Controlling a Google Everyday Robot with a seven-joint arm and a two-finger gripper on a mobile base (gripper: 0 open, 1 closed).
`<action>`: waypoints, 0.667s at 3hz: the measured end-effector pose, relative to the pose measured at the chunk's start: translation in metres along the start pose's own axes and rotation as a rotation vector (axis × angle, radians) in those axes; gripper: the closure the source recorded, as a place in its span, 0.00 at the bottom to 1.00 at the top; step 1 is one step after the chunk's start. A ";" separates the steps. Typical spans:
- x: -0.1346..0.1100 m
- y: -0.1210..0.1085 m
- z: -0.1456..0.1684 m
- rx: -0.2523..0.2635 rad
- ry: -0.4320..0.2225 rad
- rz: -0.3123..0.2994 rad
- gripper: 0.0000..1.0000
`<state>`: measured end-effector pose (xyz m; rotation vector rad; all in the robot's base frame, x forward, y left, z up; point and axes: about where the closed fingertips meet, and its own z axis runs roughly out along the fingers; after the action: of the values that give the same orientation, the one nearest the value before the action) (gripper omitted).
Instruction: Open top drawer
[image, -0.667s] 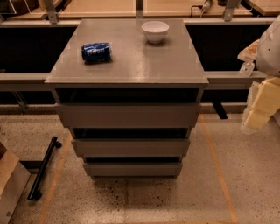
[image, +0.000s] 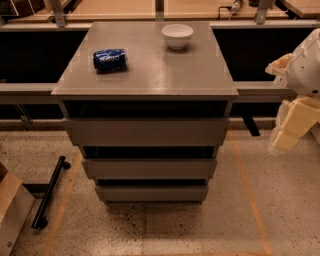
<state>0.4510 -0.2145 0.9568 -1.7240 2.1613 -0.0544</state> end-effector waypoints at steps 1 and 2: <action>-0.005 -0.011 0.035 0.013 -0.109 -0.048 0.00; -0.004 -0.011 0.035 0.012 -0.109 -0.047 0.00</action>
Offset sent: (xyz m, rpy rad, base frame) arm 0.0156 0.0054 -0.0235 0.0679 -0.0332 0.0495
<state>0.4725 -0.2059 0.9281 -1.7301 2.0389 0.0133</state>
